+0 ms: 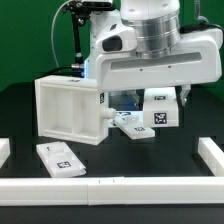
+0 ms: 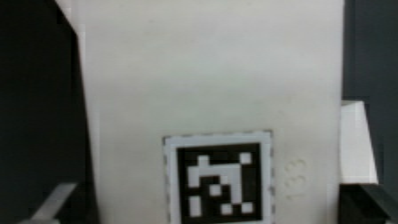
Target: Assemble cabinet
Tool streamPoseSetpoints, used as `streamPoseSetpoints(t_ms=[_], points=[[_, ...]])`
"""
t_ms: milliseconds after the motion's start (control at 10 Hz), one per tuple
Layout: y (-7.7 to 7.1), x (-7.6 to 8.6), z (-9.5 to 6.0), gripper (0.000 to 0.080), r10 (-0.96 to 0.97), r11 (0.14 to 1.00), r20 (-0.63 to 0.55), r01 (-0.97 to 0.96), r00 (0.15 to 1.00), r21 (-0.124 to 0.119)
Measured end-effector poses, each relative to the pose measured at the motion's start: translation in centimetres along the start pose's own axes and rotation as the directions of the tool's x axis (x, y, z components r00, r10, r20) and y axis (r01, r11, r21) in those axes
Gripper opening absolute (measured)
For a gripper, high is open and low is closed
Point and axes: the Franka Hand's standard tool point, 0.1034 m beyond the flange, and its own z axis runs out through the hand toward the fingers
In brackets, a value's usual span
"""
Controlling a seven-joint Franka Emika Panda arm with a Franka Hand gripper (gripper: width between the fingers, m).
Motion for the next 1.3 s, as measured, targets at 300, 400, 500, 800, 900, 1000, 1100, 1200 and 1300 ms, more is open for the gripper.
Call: streamPoseSetpoints(t_ms=[300, 400, 500, 800, 900, 1000, 1100, 1200, 1300], points=[[2.3, 4.7, -1.9, 0.0558, -0.097, 0.995, -0.014, 0.097, 0.995, -0.006], [2.3, 4.5, -1.7, 0.0558, -0.094, 0.996, -0.010, 0.094, 0.996, -0.006], [2.3, 4.5, -1.7, 0.0558, -0.094, 0.996, -0.010, 0.093, 0.996, -0.006], [4.1, 5.1, -0.5, 0.0558, -0.235, 0.972, -0.005, 0.235, 0.972, -0.025], [4.9, 5.8, -0.2, 0.0558, -0.315, 0.949, -0.002, 0.314, 0.949, -0.029], [5.3, 5.9, 0.1, 0.0558, -0.320, 0.947, -0.010, 0.319, 0.947, -0.033], [5.2, 5.9, 0.1, 0.0558, -0.320, 0.947, -0.010, 0.320, 0.947, -0.033], [5.2, 5.9, 0.1, 0.0558, -0.320, 0.947, -0.010, 0.320, 0.947, -0.033], [5.6, 6.0, 0.4, 0.0558, -0.363, 0.931, -0.016, 0.362, 0.932, -0.047]])
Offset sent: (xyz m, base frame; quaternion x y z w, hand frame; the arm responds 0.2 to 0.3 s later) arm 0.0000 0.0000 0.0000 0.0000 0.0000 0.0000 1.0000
